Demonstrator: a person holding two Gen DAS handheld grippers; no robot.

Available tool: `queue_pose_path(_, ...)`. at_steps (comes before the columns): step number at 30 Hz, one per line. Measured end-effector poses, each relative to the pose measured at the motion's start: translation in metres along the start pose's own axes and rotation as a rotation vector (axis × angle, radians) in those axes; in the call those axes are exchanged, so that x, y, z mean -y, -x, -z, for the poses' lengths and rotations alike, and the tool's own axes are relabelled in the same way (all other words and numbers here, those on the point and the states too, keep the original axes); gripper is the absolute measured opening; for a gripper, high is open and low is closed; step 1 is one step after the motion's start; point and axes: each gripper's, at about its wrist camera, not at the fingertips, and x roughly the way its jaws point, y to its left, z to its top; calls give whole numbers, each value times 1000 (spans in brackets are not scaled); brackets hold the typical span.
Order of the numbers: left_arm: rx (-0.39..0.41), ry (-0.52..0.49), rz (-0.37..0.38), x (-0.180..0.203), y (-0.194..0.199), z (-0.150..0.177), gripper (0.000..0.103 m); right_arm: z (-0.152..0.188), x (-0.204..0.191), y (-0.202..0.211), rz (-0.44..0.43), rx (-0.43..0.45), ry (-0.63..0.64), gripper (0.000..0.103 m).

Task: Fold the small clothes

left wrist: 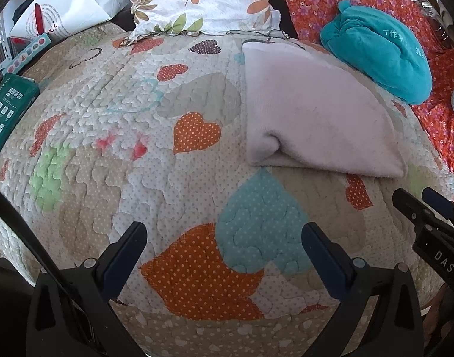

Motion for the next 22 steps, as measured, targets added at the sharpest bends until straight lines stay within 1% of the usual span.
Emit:
queue_pose_path(6, -15, 0, 4, 0, -4, 1, 103, -1, 4, 0, -2, 2, -22, 76)
queue_pose_path(14, -25, 6, 11, 0, -8, 1, 103, 0, 1, -1, -2, -3, -8, 77)
queue_pose_path(22, -31, 25, 38, -4, -10, 1, 103, 2, 0, -2, -4, -10, -4, 78)
